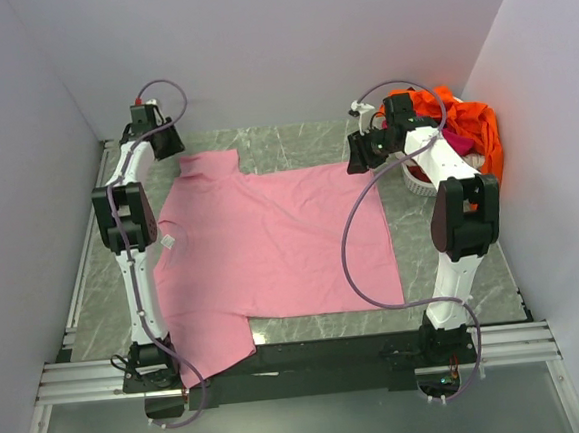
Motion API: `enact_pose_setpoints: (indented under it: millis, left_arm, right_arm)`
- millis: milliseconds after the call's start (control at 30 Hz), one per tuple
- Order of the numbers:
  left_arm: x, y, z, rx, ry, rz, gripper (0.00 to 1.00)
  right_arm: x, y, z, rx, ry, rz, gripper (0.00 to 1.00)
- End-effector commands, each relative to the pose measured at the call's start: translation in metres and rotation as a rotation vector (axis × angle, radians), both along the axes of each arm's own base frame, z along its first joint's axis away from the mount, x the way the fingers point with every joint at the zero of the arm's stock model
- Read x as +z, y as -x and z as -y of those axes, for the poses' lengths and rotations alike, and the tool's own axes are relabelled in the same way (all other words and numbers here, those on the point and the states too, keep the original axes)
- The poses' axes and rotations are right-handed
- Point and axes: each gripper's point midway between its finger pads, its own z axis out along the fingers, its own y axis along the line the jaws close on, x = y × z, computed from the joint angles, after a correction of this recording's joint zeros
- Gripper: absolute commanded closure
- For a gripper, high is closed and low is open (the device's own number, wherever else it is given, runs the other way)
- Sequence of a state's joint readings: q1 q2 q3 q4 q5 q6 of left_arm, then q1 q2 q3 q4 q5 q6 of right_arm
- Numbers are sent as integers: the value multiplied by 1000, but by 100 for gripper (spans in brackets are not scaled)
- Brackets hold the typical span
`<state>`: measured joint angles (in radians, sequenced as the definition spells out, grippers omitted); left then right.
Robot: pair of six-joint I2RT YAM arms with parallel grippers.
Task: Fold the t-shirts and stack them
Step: Flatten the tshirt out
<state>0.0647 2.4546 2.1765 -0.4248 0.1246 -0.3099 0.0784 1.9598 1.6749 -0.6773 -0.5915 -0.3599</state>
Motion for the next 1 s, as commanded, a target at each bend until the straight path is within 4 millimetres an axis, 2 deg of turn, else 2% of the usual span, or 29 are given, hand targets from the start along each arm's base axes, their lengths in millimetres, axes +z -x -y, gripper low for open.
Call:
enact_pose_setpoints:
  millis: [0, 400, 600, 833, 933, 967]
  left_arm:
    - [-17, -2, 0, -6, 55, -29, 51]
    - [-50, -6, 2, -13, 101, -69, 52]
    - [-53, -7, 4, -21, 95, -84, 56]
    - [-66, 4, 11, -63, 83, -134, 67]
    - [-61, 6, 15, -82, 88, -123, 78]
    - [-51, 2, 15, -85, 86, -93, 88]
  right_arm:
    - [20, 2, 2, 0, -11, 39, 52]
    - [18, 1, 2, -3, -9, 34, 53]
    - [21, 0, 2, -2, -11, 40, 52]
    - [23, 0, 3, -2, -9, 46, 53]
    - [24, 0, 4, -5, -9, 46, 52]
    - [25, -1, 5, -6, -9, 49, 53]
